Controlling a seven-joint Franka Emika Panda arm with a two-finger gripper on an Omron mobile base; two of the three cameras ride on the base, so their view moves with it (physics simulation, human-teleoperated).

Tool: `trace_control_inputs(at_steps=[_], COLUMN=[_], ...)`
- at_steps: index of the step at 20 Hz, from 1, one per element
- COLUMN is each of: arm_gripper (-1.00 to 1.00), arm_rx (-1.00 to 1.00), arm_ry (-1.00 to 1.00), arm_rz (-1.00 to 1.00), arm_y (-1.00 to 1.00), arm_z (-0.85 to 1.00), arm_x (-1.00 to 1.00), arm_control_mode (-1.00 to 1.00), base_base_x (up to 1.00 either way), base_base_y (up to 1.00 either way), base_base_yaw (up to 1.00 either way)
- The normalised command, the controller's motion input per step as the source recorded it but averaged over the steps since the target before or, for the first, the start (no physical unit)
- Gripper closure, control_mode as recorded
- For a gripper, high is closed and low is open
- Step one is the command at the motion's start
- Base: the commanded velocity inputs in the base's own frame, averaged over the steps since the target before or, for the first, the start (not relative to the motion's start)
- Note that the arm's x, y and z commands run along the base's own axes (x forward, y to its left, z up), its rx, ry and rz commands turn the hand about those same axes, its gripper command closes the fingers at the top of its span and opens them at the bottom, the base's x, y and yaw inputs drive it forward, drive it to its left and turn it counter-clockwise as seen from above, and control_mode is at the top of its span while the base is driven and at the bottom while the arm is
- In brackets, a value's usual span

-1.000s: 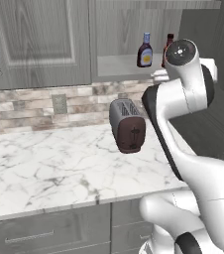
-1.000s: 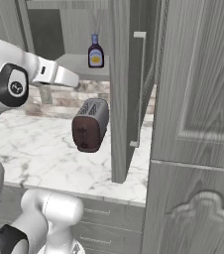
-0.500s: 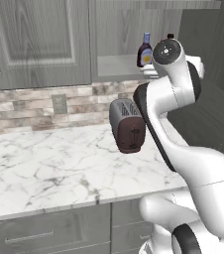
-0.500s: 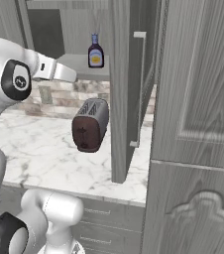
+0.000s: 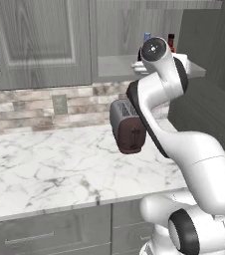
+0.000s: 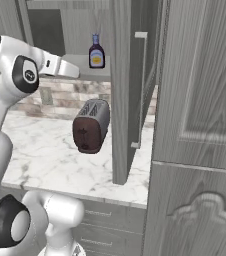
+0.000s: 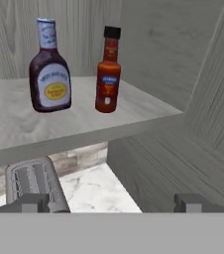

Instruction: Move the condiment bottle and condiment bottle from the cabinet to the dining counter.

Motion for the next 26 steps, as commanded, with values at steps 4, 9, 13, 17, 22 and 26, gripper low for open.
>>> trace_control_inputs(at_steps=[4, 9, 13, 17, 22, 26], arm_gripper=[-1.0, -1.0, -1.0, -1.0, -1.0, -1.0], arm_rx=[0.0, 0.0, 0.0, 0.0, 0.0, 0.0], arm_ry=[0.0, 0.0, 0.0, 0.0, 0.0, 0.0], arm_rz=[0.0, 0.0, 0.0, 0.0, 0.0, 0.0], arm_y=[0.04, 0.03, 0.03, 0.01, 0.0, 0.04], arm_z=[0.0, 0.0, 0.0, 0.0, 0.0, 0.0], arm_x=[0.48, 0.49, 0.44, 0.4, 0.33, 0.26], arm_control_mode=[-1.0, -1.0, -1.0, -1.0, -1.0, -1.0], base_base_x=[0.0, 0.0, 0.0, 0.0, 0.0, 0.0], base_base_y=[0.0, 0.0, 0.0, 0.0, 0.0, 0.0], base_base_yaw=[0.0, 0.0, 0.0, 0.0, 0.0, 0.0])
